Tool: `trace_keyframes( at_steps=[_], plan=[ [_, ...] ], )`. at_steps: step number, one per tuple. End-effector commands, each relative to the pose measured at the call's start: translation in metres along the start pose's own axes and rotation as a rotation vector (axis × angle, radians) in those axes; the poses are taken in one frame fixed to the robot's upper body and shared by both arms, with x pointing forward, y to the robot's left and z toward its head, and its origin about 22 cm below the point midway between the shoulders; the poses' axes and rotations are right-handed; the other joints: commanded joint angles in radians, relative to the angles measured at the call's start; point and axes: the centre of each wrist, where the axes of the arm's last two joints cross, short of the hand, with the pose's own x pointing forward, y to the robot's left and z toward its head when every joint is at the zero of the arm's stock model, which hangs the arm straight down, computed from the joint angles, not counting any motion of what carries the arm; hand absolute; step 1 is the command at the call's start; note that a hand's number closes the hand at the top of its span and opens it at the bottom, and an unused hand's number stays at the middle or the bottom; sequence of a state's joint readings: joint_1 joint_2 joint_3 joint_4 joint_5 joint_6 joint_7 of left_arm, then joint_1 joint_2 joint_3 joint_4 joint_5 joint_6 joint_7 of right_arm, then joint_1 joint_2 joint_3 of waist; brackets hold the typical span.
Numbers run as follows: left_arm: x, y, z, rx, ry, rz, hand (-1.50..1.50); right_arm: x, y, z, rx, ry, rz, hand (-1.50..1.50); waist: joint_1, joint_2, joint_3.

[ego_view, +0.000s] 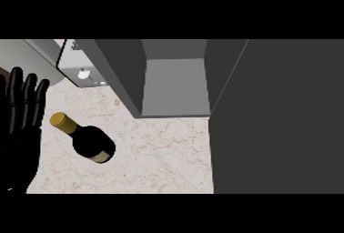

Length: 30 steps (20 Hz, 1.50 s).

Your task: Pick up the wine, place it into the cabinet and close the cabinet

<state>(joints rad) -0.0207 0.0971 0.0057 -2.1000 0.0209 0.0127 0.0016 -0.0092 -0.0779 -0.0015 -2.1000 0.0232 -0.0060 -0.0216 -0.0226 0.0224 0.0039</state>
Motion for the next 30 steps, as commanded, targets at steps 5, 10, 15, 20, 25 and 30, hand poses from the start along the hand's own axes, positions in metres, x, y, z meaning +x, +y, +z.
trace_keyframes(
  at_steps=[5,10,15,20,25,30],
  plan=[
    [-0.018,0.027,-0.047,-0.329,-0.019,0.137,-1.50,0.009,-0.005,0.018,0.013,-0.007,-0.018,-1.50,-0.008,-0.019,-0.005],
    [-0.040,-0.005,-0.043,-0.399,0.308,0.452,-1.50,0.013,0.007,0.028,0.259,0.164,-0.171,-1.50,-0.006,-0.022,-0.004],
    [-0.023,0.011,-0.073,-0.410,0.339,0.525,-1.50,0.038,0.000,0.036,0.265,0.200,-0.175,-1.50,0.014,-0.024,-0.004],
    [-0.015,-0.002,-0.091,-0.410,0.362,0.517,-1.50,0.043,-0.026,0.038,0.248,0.185,-0.182,-1.50,0.015,-0.023,-0.003],
    [-0.005,0.007,-0.070,-0.392,0.333,0.522,-1.50,0.056,-0.017,0.034,0.263,0.206,-0.170,-1.50,0.020,-0.024,-0.004],
    [-0.009,0.008,-0.070,-0.405,0.350,0.517,-1.50,0.050,-0.005,0.028,0.242,0.183,-0.187,-1.50,0.020,-0.023,-0.004]
  ],
)
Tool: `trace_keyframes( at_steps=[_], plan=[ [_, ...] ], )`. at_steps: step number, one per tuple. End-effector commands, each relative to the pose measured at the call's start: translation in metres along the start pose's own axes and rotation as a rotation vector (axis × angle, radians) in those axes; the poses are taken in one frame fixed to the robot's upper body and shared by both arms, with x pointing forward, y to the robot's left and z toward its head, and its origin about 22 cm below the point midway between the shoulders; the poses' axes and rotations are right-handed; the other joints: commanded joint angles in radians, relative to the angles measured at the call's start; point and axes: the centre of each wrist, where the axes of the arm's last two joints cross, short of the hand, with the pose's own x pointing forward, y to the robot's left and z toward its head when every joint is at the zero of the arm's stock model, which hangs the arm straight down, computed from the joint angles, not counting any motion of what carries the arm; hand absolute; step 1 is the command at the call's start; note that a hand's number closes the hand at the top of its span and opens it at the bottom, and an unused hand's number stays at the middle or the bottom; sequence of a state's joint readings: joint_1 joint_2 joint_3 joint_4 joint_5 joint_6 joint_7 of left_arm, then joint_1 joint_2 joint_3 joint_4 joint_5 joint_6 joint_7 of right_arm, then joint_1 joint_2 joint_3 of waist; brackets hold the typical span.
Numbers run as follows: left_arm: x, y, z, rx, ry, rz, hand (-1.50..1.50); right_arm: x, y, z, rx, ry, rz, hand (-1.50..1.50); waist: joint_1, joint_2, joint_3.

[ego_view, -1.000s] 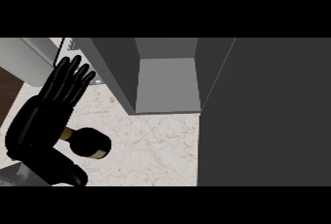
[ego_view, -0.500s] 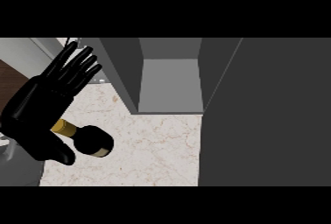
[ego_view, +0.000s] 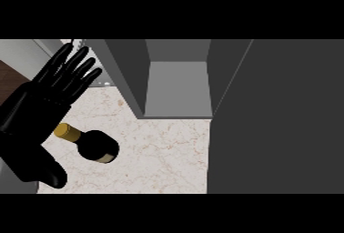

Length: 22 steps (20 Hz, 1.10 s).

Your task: Pick up the wine, place it into the cabinet and close the cabinet

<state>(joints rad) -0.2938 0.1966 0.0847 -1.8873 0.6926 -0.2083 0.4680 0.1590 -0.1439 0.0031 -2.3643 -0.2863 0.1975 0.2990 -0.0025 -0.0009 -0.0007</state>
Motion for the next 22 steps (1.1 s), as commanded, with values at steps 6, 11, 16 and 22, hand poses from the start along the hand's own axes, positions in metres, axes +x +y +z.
trace_keyframes(
  at_steps=[6,11,16,22],
  plan=[
    [-0.001,-0.017,0.022,0.015,0.007,-0.004,-1.50,0.008,0.006,-0.012,0.004,0.008,-0.008,-1.50,0.004,0.000,0.001],
    [0.010,-0.006,0.018,0.032,0.021,-0.053,-1.50,0.030,0.001,-0.005,0.000,0.015,0.000,-1.50,0.001,-0.001,0.001],
    [-0.004,0.009,0.024,0.078,0.041,-0.075,-1.50,0.012,-0.001,-0.016,-0.015,0.003,0.000,-1.50,0.002,0.001,0.001],
    [0.010,0.025,0.047,0.124,0.049,-0.113,-1.50,0.013,0.000,-0.001,-0.009,0.004,-0.009,-1.50,0.002,0.000,0.001]
  ],
)
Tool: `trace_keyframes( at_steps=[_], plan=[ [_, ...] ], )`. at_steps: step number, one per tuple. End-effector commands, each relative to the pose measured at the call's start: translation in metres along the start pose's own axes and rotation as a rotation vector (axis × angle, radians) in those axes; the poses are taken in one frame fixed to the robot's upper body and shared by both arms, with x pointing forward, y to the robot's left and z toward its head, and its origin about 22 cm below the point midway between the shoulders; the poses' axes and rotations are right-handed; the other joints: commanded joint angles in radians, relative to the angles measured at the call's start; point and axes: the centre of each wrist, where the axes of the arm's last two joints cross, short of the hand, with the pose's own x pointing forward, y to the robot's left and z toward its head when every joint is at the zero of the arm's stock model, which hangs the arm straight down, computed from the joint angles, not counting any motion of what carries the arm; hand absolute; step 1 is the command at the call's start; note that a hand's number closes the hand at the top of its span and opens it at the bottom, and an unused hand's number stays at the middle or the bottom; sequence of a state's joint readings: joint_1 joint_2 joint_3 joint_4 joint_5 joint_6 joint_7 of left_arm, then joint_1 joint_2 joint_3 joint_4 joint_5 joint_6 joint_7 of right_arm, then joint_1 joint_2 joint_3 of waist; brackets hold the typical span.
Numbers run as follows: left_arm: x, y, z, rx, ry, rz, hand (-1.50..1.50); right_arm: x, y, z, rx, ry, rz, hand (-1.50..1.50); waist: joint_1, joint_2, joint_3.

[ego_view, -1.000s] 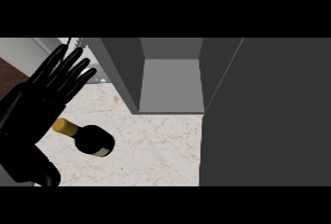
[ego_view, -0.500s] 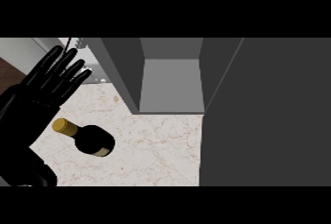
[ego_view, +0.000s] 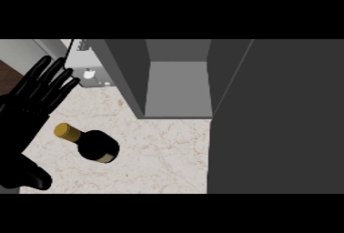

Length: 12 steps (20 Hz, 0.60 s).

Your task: Pick up the wine, place it into the cabinet and close the cabinet

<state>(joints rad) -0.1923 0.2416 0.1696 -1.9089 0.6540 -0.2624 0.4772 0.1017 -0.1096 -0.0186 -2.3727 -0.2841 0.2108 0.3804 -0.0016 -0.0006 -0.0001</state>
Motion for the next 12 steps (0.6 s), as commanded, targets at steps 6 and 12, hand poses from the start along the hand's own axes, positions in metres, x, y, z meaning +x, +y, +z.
trace_keyframes(
  at_steps=[6,12],
  plan=[
    [-0.029,0.038,0.019,0.039,0.041,-0.027,-1.50,0.019,0.012,0.004,0.008,0.004,-0.006,-1.50,0.001,0.000,0.000],
    [-0.032,0.066,-0.003,0.069,0.062,-0.043,-1.50,0.007,0.002,0.000,-0.011,-0.028,0.013,-1.50,-0.004,0.001,0.000]
  ],
)
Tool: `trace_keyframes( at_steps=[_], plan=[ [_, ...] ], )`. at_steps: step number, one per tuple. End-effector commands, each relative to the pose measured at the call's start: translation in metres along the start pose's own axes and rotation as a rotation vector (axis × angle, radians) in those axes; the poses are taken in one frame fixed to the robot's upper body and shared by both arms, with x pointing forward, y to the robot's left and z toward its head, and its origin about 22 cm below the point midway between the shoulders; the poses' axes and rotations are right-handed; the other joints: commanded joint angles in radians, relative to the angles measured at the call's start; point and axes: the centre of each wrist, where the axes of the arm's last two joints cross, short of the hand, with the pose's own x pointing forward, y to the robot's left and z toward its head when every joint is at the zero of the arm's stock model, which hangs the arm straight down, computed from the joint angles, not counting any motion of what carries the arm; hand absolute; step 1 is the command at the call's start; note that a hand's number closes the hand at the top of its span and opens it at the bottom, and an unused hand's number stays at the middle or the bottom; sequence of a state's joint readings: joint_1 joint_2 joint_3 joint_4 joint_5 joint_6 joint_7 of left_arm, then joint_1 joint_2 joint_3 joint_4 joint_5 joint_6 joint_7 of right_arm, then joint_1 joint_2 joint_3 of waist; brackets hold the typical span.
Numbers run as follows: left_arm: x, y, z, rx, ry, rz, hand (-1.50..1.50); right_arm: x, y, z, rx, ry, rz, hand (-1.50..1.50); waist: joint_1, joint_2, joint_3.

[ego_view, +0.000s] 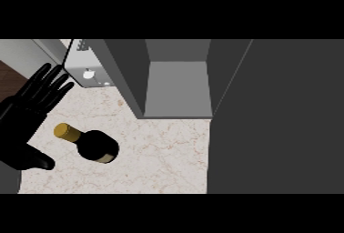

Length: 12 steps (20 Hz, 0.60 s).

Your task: Pick up the wine, place it into the cabinet and close the cabinet

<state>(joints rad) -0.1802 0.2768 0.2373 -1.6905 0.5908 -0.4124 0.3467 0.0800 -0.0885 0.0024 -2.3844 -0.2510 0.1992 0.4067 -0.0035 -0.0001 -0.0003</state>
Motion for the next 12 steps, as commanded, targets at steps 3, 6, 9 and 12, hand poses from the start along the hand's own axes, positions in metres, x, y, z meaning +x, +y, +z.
trace_keyframes(
  at_steps=[3,6,9,12],
  plan=[
    [-0.022,0.020,0.015,0.007,0.032,-0.023,-1.50,-0.006,0.009,0.019,-0.001,-0.018,-0.004,-1.50,-0.001,-0.001,0.000],
    [-0.036,0.028,-0.002,0.017,0.046,-0.023,-1.50,0.012,0.008,-0.004,0.008,-0.015,-0.009,-1.50,0.000,0.000,0.000],
    [-0.068,0.031,0.023,0.023,0.060,-0.015,-1.50,-0.006,-0.002,0.011,0.020,-0.008,-0.011,-1.50,-0.001,0.000,0.000],
    [-0.047,0.056,0.015,0.047,0.066,-0.031,-1.50,-0.005,-0.013,0.007,0.018,-0.009,0.005,-1.50,0.000,0.000,0.000]
  ],
)
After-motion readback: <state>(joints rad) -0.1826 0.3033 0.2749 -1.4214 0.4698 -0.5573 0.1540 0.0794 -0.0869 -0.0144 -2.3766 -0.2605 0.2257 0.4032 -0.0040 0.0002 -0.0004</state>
